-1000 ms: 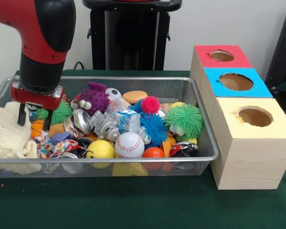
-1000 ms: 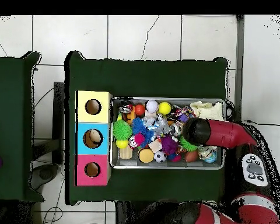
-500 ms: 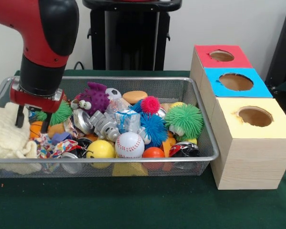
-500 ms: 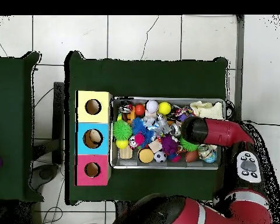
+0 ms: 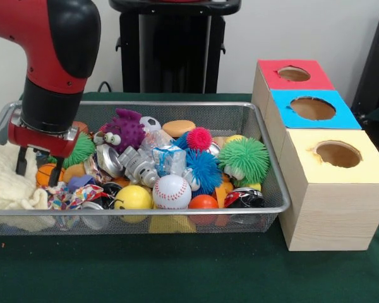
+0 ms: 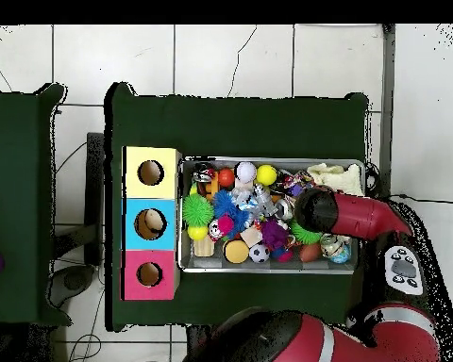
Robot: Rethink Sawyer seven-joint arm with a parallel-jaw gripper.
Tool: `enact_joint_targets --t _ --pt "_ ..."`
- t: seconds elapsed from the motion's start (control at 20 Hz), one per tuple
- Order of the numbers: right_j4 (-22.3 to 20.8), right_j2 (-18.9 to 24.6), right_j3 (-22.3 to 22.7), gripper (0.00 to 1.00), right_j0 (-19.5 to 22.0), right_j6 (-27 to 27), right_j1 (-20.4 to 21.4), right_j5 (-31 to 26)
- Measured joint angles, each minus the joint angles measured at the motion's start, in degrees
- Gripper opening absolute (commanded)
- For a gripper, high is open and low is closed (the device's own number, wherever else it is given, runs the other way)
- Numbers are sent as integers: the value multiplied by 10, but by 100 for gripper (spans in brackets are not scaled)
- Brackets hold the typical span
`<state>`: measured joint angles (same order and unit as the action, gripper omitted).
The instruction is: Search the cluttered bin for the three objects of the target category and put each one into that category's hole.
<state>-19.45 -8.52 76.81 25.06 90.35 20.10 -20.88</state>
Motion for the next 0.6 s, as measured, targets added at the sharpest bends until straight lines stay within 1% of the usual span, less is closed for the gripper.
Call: enact_joint_targets --t 0.6 --pt "31 -13 1 100 -10 0 -4 6"
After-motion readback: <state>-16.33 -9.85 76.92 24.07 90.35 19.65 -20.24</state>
